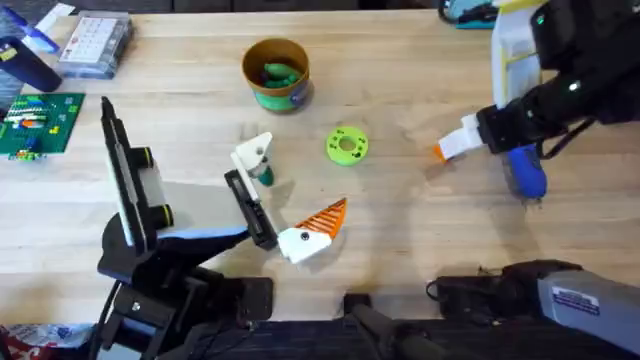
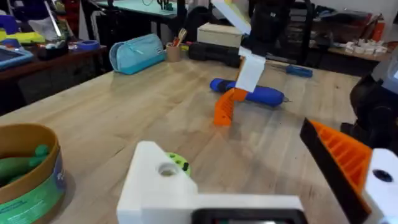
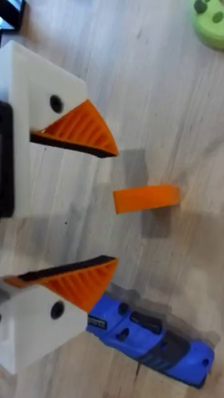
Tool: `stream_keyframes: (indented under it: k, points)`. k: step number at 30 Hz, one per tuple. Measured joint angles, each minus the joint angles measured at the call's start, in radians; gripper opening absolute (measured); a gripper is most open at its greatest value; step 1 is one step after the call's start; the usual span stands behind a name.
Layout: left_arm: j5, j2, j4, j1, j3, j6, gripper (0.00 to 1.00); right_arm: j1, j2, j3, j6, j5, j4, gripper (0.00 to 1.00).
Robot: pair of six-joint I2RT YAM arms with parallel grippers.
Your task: Pick up the gripper from the table and insert it into the empty holder that is missing its gripper. Then pick up a screw, insert it into the mounting hole, and use the screwdriver to tighten it. Finally, clean up the table by picking up the vegetable and placing it into the bucket.
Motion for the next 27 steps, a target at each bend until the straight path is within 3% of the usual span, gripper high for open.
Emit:
stream_keyframes:
  k: [8,14,17,22,27]
  points:
    - [0.000,0.000,0.000,0.000,0.000,0.000,0.991,0.000,0.059,-0.026,-0.001,0.000,0.042,0.921]
    - [0.000,0.000,0.000,0.000,0.000,0.000,0.991,0.000,0.102,-0.026,-0.014,0.000,0.092,0.827]
    - [0.000,0.000,0.000,0.000,0.000,0.000,0.991,0.000,0.107,-0.026,-0.021,0.000,0.116,0.756]
    - [0.000,0.000,0.000,0.000,0.000,0.000,0.991,0.000,0.107,-0.026,-0.030,0.000,0.115,0.539]
    - [0.000,0.000,0.000,0.000,0.000,0.000,0.991,0.000,0.107,-0.026,-0.031,0.000,0.110,0.419]
